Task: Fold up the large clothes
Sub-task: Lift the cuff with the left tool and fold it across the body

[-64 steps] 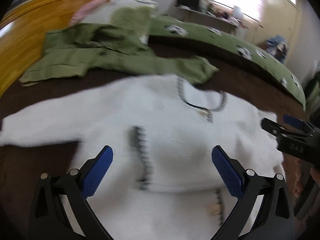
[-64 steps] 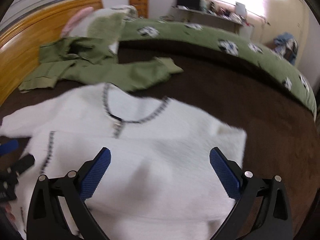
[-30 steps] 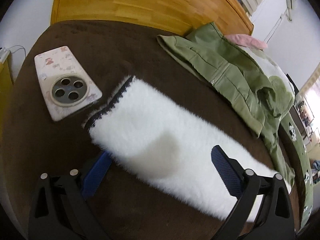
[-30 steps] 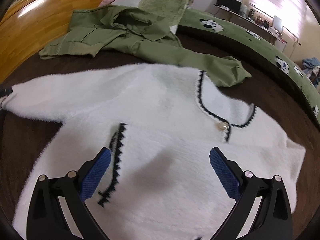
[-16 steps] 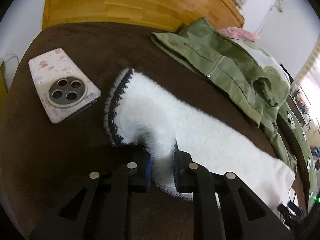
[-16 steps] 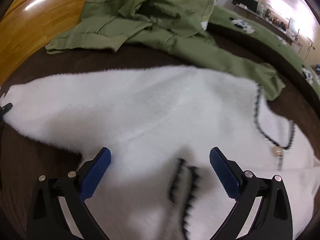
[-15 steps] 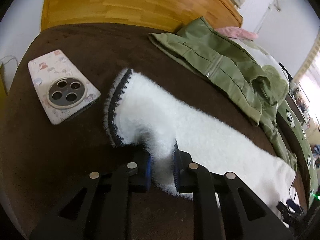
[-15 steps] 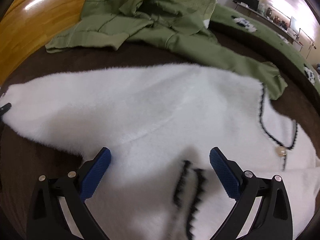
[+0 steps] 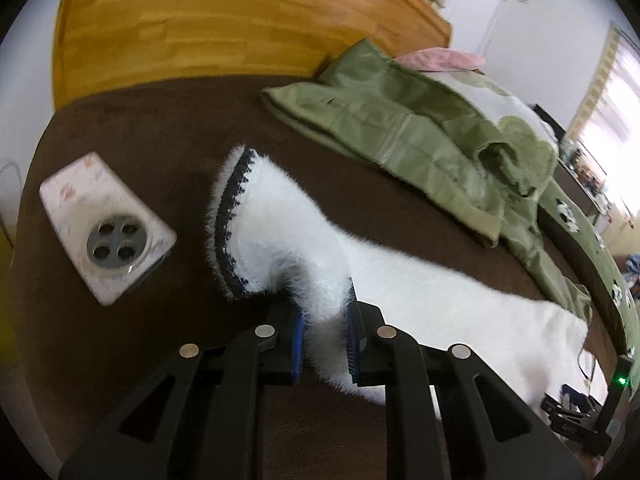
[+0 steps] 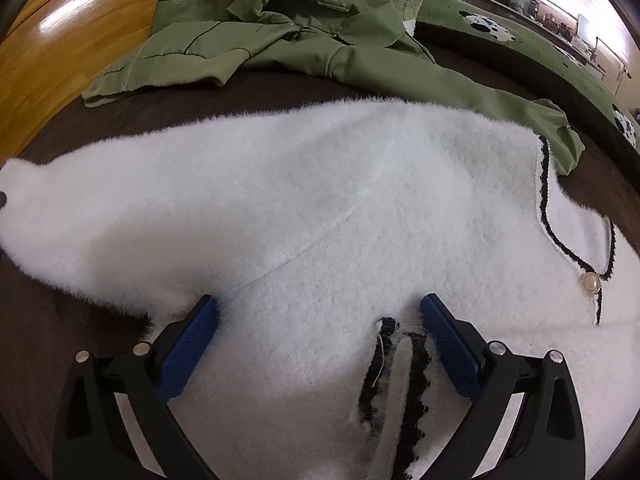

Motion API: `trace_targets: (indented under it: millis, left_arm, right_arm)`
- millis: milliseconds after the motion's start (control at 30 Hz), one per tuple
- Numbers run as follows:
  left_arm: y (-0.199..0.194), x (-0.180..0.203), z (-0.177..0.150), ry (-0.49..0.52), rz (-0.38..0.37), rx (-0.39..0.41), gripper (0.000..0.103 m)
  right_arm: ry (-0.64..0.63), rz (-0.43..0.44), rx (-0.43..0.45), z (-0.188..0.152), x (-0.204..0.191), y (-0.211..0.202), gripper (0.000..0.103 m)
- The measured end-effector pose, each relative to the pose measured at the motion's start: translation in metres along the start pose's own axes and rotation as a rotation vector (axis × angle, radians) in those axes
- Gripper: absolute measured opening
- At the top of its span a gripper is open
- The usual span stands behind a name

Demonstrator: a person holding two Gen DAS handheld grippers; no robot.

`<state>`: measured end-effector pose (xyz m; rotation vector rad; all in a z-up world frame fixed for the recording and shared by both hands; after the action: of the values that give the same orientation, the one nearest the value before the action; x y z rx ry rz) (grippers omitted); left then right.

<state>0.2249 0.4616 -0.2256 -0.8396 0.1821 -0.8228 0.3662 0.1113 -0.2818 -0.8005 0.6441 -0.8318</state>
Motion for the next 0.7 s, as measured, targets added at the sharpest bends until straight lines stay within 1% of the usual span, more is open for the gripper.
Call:
trace_targets:
  millis: [100, 200, 300, 367, 433, 467, 500, 600, 633, 700]
  left_arm:
    - [-0.020, 0.020, 0.014, 0.053, -0.036, 0.040, 0.019]
    - [-0.048, 0.051, 0.028, 0.125, -0.086, 0.090, 0.018]
    - [-0.088, 0.098, 0.041, 0.219, -0.162, 0.149, 0.018]
    - [-0.112, 0.128, 0.045, 0.257, -0.210, 0.170, 0.018]
    - [-0.142, 0.162, 0.049, 0.292, -0.287, 0.192, 0.018]
    - [-0.155, 0.178, 0.049, 0.312, -0.308, 0.207, 0.018]
    - [-0.174, 0.201, 0.048, 0.337, -0.347, 0.224, 0.018]
    - [-0.213, 0.247, 0.037, 0.393, -0.439, 0.246, 0.018]
    - [-0.231, 0.271, 0.029, 0.413, -0.497, 0.236, 0.018]
    - [-0.251, 0.298, 0.016, 0.423, -0.565, 0.232, 0.018]
  right_arm:
    - [0.003, 0.007, 0.027, 0.002, 0.000, -0.015, 0.098]
    - [-0.008, 0.004, 0.049, 0.008, 0.003, -0.030, 0.098]
    - [-0.021, -0.010, 0.068, 0.015, 0.011, -0.050, 0.098]
    - [-0.017, -0.022, 0.088, 0.019, 0.022, -0.069, 0.098]
    - [-0.001, -0.038, 0.109, 0.019, 0.037, -0.086, 0.098]
    - [0.006, -0.046, 0.118, 0.019, 0.045, -0.096, 0.098]
    - [0.011, -0.053, 0.127, 0.017, 0.053, -0.105, 0.098]
    - [0.024, -0.098, 0.144, 0.009, 0.085, -0.135, 0.098]
    - [0.036, -0.117, 0.146, 0.005, 0.100, -0.146, 0.098]
    - [0.066, -0.150, 0.166, -0.004, 0.125, -0.168, 0.098]
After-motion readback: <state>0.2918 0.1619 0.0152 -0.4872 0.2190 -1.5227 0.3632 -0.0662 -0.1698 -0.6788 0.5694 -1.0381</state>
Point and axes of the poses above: each gripper's, at about its wrist camera, not at the fingertips, and y roughly the way its jaws point, x to its right, z to its top, the point moved 5 cm from there along y, roughly the way its jaws point, and after that the axes turned 12 degrees about z, right-handed, at the moved point
